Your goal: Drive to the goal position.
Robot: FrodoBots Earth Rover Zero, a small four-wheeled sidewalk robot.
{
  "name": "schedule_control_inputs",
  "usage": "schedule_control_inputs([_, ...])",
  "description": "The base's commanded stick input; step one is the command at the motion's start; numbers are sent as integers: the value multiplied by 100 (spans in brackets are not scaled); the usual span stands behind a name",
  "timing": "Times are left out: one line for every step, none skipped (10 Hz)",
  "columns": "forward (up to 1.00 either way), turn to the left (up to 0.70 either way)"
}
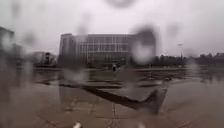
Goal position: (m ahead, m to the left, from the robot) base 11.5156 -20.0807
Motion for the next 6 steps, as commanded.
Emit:
schedule_control_inputs([70, 1])
schedule_control_inputs([70, 1])
schedule_control_inputs([70, 1])
schedule_control_inputs([70, 1])
schedule_control_inputs([70, 1])
schedule_control_inputs([70, 1])
